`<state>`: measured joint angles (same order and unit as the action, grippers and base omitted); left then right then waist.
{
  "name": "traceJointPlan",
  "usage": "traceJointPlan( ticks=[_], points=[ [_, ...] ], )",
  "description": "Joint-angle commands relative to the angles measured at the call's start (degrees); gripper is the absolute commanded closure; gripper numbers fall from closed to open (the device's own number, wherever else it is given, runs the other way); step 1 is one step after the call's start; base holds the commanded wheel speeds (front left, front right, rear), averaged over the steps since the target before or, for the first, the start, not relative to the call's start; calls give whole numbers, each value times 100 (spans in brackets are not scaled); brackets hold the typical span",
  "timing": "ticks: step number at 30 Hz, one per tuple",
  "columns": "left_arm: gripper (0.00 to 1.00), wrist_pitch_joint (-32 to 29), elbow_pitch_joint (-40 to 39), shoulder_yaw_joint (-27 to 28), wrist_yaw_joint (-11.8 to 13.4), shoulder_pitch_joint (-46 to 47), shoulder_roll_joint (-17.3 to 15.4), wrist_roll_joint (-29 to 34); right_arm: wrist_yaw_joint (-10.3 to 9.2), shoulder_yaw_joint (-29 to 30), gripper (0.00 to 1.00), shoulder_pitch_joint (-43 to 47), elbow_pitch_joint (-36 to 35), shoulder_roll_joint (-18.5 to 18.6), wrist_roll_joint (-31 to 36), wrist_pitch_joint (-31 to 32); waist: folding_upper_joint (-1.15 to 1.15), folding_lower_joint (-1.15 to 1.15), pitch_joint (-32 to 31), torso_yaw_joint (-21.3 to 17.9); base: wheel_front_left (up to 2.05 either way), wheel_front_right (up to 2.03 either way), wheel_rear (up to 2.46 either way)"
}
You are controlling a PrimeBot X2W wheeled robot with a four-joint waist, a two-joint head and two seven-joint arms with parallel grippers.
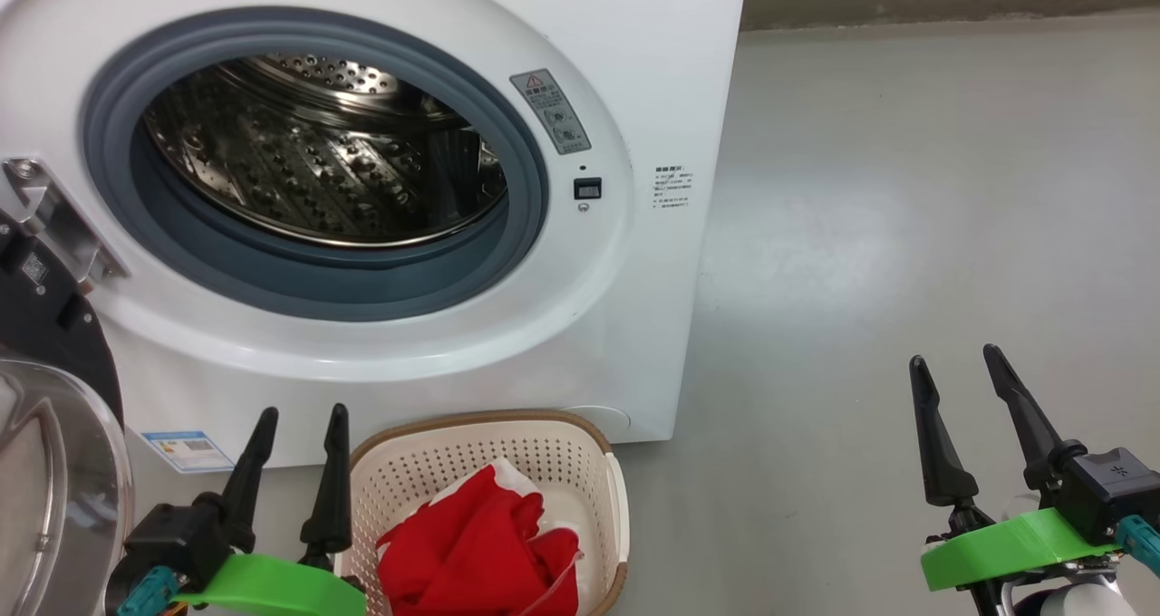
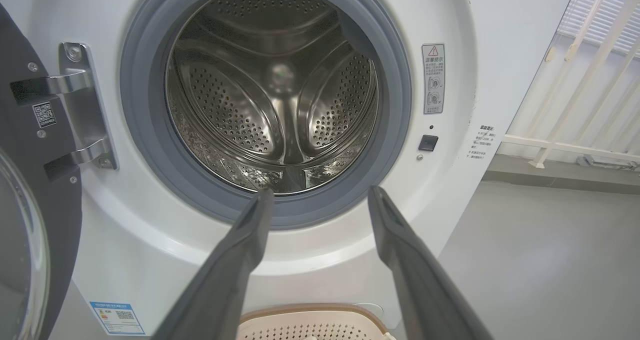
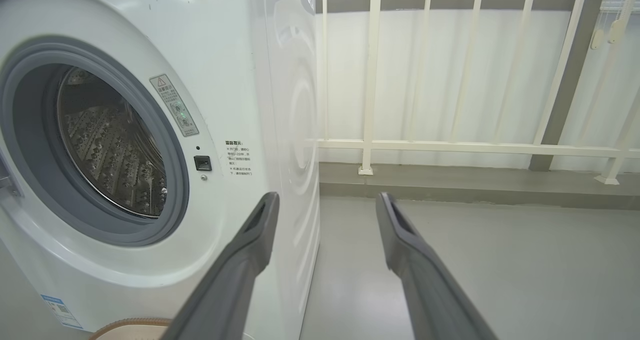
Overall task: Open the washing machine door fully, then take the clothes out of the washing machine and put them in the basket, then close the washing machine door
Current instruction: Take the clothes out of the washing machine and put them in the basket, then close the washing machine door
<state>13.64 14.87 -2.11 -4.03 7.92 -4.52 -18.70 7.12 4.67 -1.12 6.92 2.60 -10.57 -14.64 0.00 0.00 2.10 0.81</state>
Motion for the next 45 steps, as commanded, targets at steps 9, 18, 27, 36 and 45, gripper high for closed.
traceJointPlan(
  ticks=[9, 18, 27, 36, 45],
  points=[
    [0, -52, -67, 103, 69, -5, -165, -1, 36, -102, 0, -8, -162, 28, 41, -36, 0, 0, -183, 62, 0, 0, 0],
    [0, -49, -12, 58, 85, 37, -192, -18, 36, -134, 0, -5, -172, 28, 64, -36, 0, 0, -204, 58, 0, 0, 0],
    [0, -48, -35, -44, 147, 50, -278, 79, 36, -170, 0, 14, -145, 28, 49, -36, 0, 0, -207, 97, -21, 21, 0],
    [0, -110, -130, -77, 173, 29, -332, 45, 36, -158, 0, -14, -134, 28, 41, -36, 0, 0, -167, 166, -142, 142, 0],
    [0, -88, -255, -96, 104, 19, -380, -63, 36, -164, 0, -39, -139, 28, 44, -36, 0, 0, -79, 199, -131, 131, 0]
  ],
)
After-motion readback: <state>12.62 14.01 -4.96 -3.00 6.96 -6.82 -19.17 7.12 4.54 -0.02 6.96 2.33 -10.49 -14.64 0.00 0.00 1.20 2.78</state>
